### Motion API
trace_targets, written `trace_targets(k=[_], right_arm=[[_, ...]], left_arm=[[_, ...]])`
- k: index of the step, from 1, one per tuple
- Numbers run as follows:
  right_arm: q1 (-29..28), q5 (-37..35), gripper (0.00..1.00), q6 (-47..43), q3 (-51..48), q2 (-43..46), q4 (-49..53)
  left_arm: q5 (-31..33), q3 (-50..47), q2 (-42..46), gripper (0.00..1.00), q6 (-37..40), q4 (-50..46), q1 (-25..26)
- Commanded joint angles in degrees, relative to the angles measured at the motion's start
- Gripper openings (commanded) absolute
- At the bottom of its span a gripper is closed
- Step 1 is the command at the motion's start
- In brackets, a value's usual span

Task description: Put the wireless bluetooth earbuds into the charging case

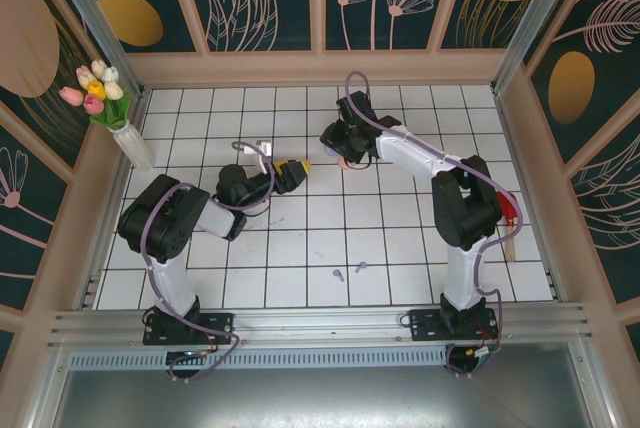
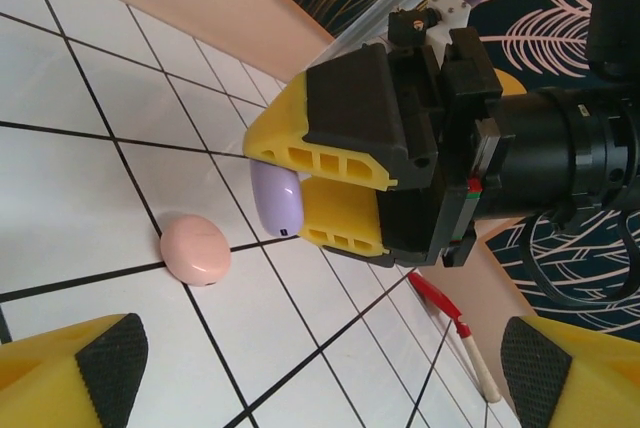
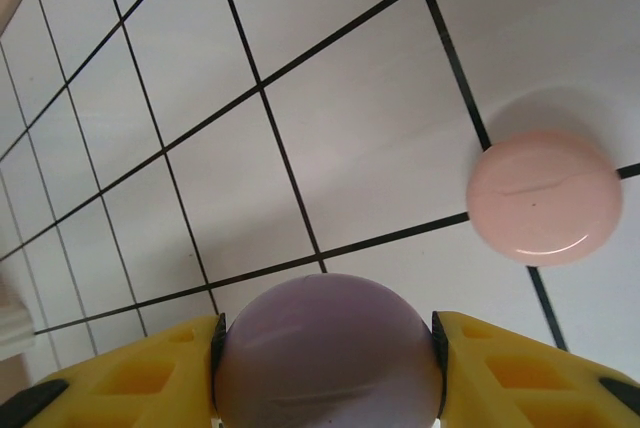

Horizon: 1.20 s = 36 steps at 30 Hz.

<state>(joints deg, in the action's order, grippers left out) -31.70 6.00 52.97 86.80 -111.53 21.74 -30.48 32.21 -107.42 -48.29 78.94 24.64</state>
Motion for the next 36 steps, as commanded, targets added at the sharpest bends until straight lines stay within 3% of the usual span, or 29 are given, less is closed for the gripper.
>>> trace_targets(k=[1,10,20,36], right_arm=[[0.02,2.75,0.41,3.69,-1.37,2.54,-3.57],[0.01,5.44,0.41,6.75,-3.43,2.84,-6.84],[0.04,6.83,0.41,7.76,-3.36,2.50,-8.20],[-0.30,8.15,0.40,8.22,-3.68,2.36,-9.34]], left_arm=[[3.62,1.15,-2.40,0.91,0.52,6.33,1.20],[8.31,5.37,-7.87,0.84,0.87,8.13,3.26],[8.26,10.32,-13.40,0.72,0.21,9.04,4.01],[8.33,15.55,-17.25,0.61,-0.35,7.83,4.76]])
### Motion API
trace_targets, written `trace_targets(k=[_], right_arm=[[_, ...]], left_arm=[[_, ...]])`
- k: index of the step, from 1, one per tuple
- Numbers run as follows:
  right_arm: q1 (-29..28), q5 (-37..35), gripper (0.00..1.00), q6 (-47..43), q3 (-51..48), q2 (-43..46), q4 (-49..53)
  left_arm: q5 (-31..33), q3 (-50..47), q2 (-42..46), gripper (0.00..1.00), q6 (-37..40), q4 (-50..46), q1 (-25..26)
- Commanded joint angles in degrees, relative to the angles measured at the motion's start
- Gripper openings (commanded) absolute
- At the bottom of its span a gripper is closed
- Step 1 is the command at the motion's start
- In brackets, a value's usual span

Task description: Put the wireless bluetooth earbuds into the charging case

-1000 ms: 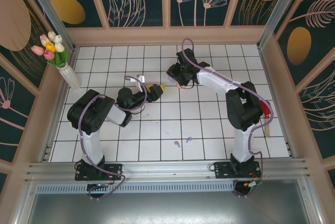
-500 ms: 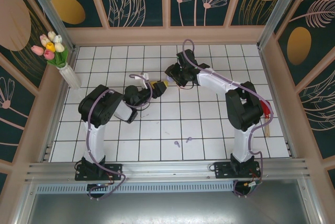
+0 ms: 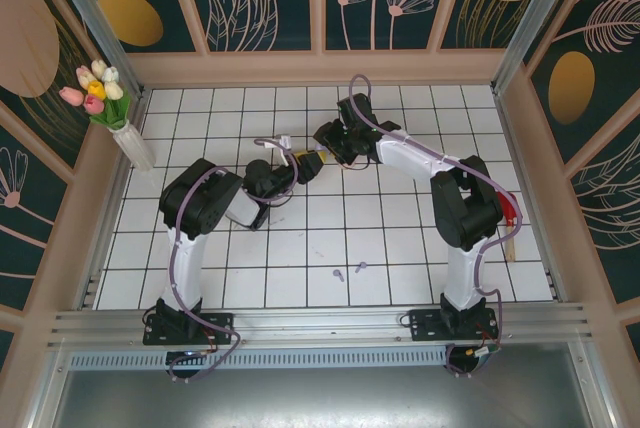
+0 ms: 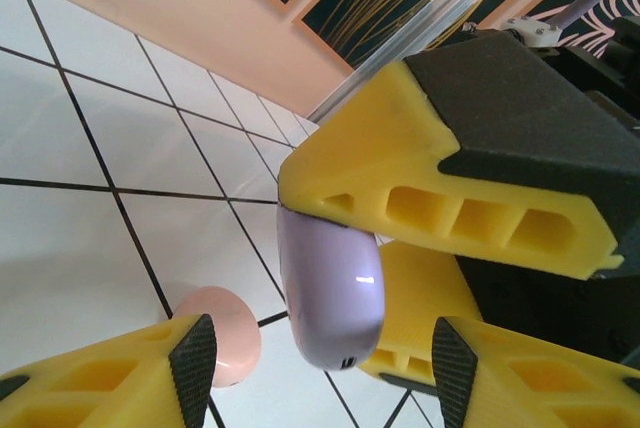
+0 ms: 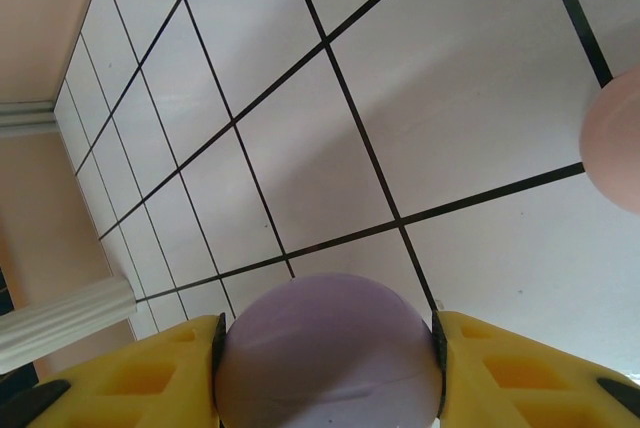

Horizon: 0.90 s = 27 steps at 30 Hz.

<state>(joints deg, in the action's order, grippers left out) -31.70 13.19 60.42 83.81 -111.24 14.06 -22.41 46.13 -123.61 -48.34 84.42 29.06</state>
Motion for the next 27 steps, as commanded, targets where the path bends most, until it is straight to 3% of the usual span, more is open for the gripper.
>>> trace_targets(k=[1,11,19,27], right_arm=[[-0.29,1.01,0.40,0.75,-0.77,2.09,-1.83],[-0.64,1.31,0.40,1.01,-1.86,2.29,-2.50],[-0.81,1.40,0.40,1.10,-1.86,2.19,-2.64],[-0.88,1.75,0.39,1.17,-2.06,2.16,-2.89]], left_arm=[[0.35,1.90,-1.24,0.61,-0.30,2.24,0.46],[0.62,4.49,-3.08,0.58,-0.35,1.01,0.64],[0.75,5.70,-4.17,0.46,-0.47,0.70,0.63],[0.81,7.06,-4.96,0.42,-0.79,0.63,0.65]])
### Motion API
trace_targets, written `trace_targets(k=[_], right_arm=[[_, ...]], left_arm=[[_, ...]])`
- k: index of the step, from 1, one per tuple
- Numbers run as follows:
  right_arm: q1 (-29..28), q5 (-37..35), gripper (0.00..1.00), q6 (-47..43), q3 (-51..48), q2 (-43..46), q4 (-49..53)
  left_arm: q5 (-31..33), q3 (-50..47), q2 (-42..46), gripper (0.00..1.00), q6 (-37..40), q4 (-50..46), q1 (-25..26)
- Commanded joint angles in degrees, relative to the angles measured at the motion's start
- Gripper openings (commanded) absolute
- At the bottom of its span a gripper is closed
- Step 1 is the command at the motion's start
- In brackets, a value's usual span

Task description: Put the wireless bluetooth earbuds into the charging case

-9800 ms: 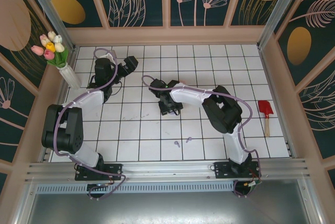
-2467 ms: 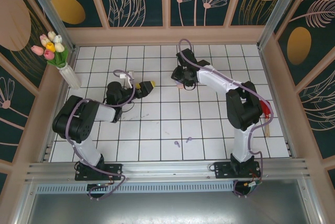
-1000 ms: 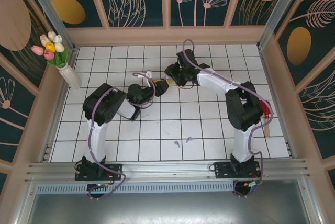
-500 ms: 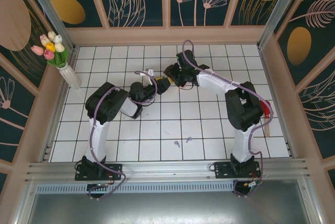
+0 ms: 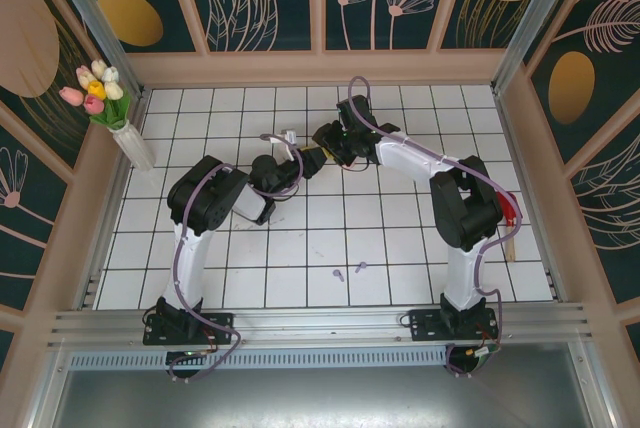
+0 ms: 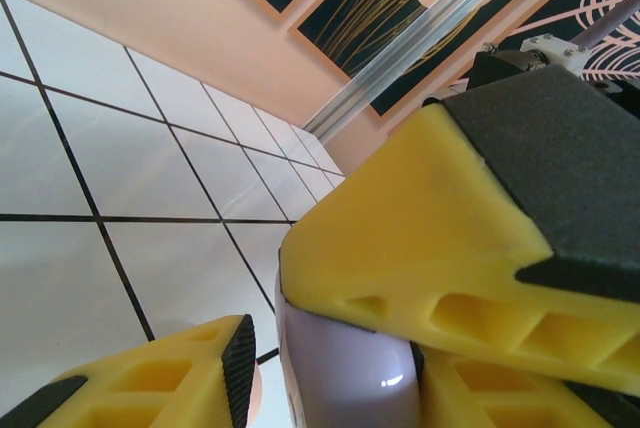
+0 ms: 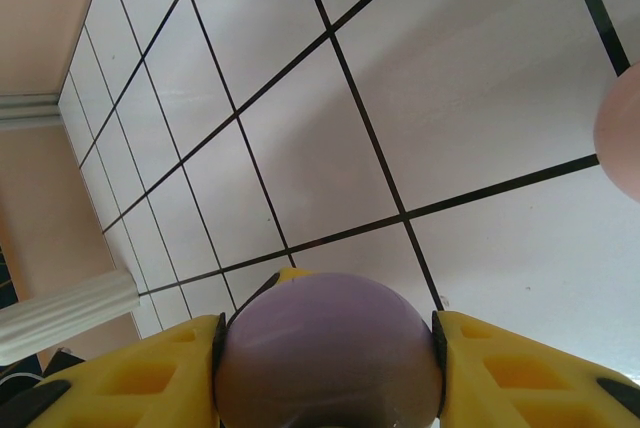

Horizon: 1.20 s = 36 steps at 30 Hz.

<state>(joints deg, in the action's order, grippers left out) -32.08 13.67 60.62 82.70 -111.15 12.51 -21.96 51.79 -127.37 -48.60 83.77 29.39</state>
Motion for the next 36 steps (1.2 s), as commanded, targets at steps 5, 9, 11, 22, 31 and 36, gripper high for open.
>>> trace_targets(k=[5,9,11,22,31,36], right_arm=[[-0.62,1.50,0.39,1.08,-0.94,1.99,-1.48],[-0.62,1.62,0.39,1.08,-0.92,2.00,-1.53],[-0.62,1.71,0.39,1.10,-1.02,2.15,-1.52],[-0.71,1.80,0.40,1.12,-1.66,3.20,-1.70],[0.36,0.68,0.57,1.61,-1.43,5.10,-3.29],[3.73,-1.83,0.64,0.56,-3.22,10.13,-5.04]], left_arm=[[0.42,2.17,-1.73,0.39,-0.83,1.27,0.32],[0.42,2.58,-2.17,0.33,-1.12,1.61,0.32],[0.55,2.75,-2.31,0.32,-1.29,1.75,0.32],[0.49,2.98,-2.27,0.15,-1.95,2.67,0.32],[-0.69,1.75,-0.63,0.03,-2.31,3.41,0.32],[-2.63,0.44,0.96,0.01,-2.11,2.75,0.30]])
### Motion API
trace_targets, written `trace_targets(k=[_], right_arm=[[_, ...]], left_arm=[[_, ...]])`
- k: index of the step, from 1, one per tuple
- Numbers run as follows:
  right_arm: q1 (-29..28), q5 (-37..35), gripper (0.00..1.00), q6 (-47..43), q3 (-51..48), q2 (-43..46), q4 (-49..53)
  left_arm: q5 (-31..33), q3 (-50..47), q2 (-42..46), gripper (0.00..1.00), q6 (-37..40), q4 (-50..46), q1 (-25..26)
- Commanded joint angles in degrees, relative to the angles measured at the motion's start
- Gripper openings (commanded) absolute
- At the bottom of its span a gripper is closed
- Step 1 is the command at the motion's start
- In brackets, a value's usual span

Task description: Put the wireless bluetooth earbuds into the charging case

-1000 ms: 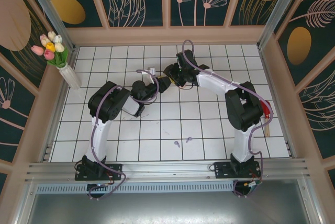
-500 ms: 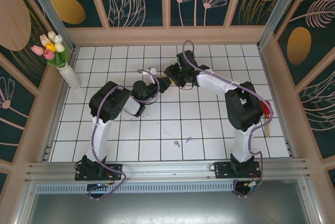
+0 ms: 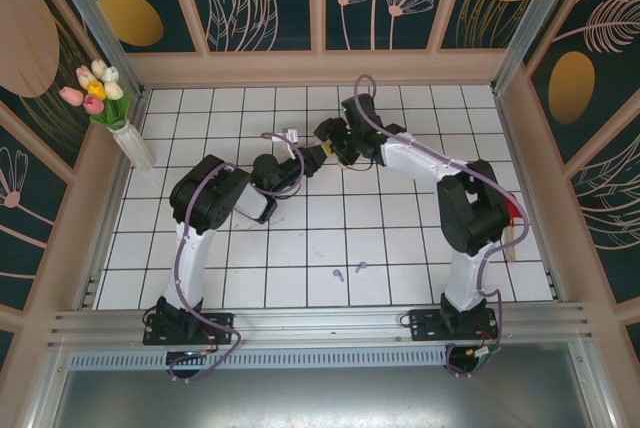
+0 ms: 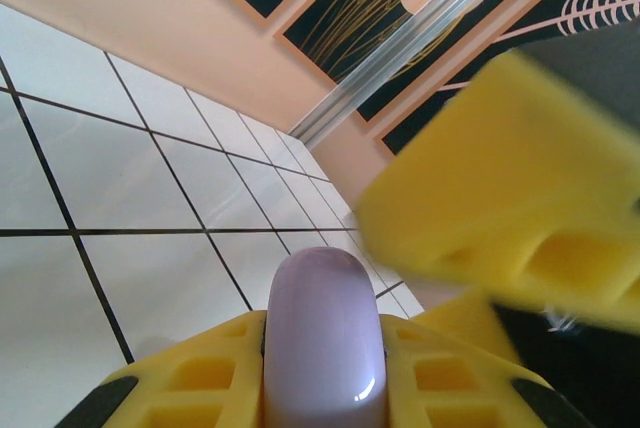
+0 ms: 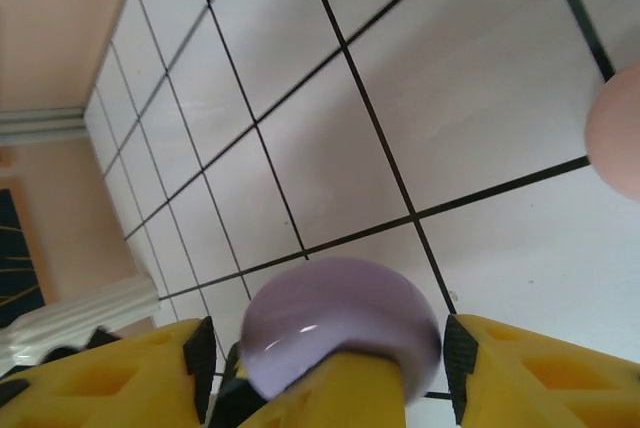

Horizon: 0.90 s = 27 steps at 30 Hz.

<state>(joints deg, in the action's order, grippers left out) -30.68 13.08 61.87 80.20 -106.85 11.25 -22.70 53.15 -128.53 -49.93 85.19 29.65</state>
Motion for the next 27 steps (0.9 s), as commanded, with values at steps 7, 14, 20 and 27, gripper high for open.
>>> trace_targets(k=[7,14,20,27], right_arm=[[7.96,-0.42,0.63,-12.01,-13.08,17.15,-7.26],[13.03,10.21,0.62,-26.11,-30.51,31.03,-18.87],[13.37,17.70,0.61,-27.88,-37.74,34.96,-23.64],[13.15,18.62,0.60,-23.91,-41.33,36.49,-27.94]], left_arm=[[-16.59,1.43,5.77,0.00,2.98,-7.63,-0.04],[-31.56,4.78,11.32,0.00,9.35,-22.20,-0.38],[-36.99,8.23,14.55,0.00,12.80,-30.97,-0.40],[-38.22,10.12,16.35,0.00,13.71,-34.32,-0.38]])
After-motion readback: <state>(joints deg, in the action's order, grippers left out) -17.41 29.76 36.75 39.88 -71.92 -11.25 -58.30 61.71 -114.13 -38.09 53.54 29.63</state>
